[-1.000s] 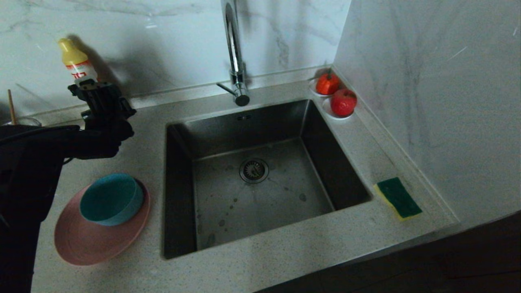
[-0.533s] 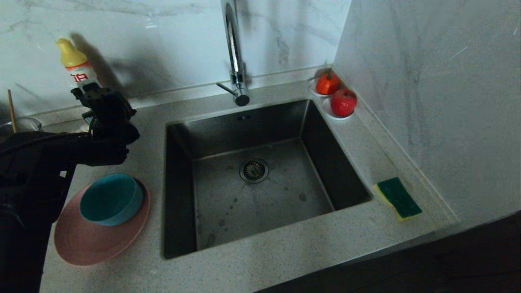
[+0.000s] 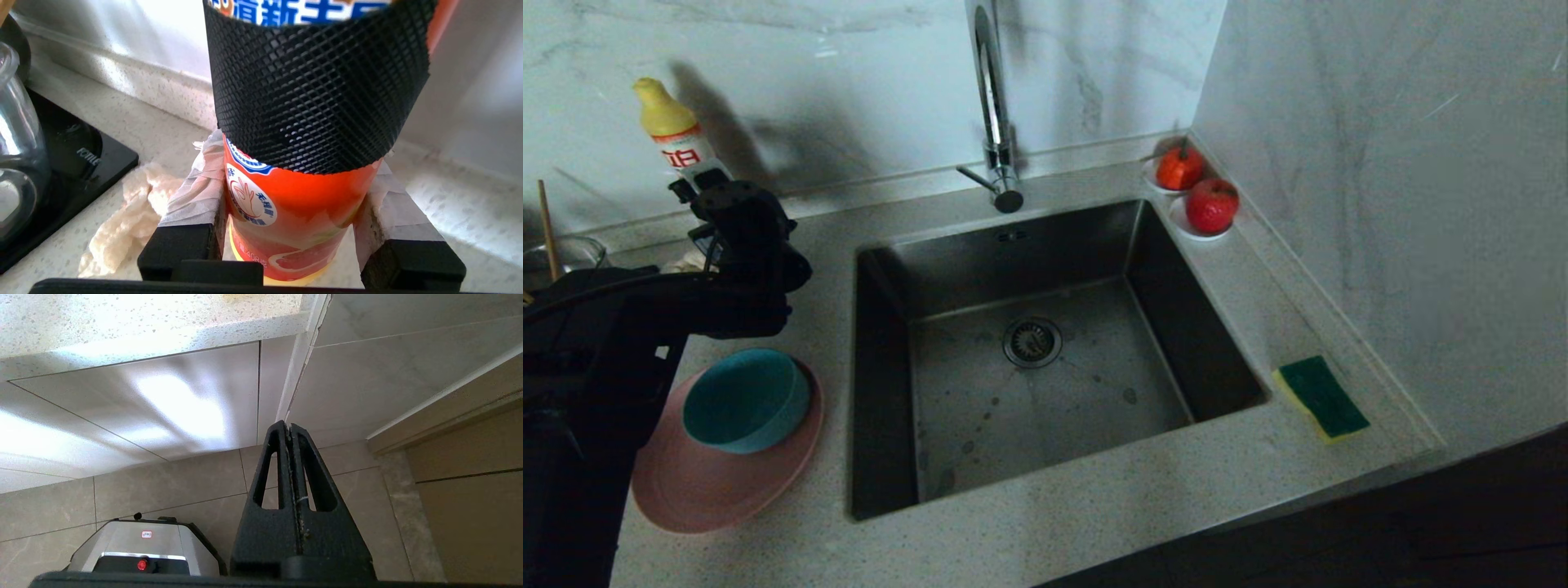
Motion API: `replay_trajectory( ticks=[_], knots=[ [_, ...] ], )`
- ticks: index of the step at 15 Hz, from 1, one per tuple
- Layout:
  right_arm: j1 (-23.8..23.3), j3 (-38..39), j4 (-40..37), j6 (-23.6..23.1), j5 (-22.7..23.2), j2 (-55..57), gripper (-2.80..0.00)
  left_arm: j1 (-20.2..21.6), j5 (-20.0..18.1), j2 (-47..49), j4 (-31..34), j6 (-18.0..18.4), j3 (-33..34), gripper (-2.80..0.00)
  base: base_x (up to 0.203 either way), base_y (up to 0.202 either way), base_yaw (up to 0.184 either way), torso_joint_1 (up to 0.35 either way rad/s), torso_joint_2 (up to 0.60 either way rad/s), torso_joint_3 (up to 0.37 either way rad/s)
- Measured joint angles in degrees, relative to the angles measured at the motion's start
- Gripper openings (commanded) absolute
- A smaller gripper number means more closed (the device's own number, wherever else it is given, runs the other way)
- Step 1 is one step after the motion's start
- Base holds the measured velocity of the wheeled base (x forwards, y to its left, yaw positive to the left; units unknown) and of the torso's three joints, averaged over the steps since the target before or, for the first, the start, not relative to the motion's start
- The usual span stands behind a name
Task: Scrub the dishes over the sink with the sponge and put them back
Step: Place the dish soap on the table
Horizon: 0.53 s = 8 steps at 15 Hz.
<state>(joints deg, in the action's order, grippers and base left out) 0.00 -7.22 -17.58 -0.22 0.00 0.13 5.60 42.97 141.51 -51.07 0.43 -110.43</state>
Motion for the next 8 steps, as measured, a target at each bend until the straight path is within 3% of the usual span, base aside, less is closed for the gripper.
replay_trajectory(
  ticks=[8],
  knots=[
    [0.0,0.0,0.0,-0.02,0.0,0.0,-2.8,0.03,-0.65,0.44,1.63,0.07,0.97,-2.8,0.0,0.0,0.0,0.0,0.0,0.0]
  ],
)
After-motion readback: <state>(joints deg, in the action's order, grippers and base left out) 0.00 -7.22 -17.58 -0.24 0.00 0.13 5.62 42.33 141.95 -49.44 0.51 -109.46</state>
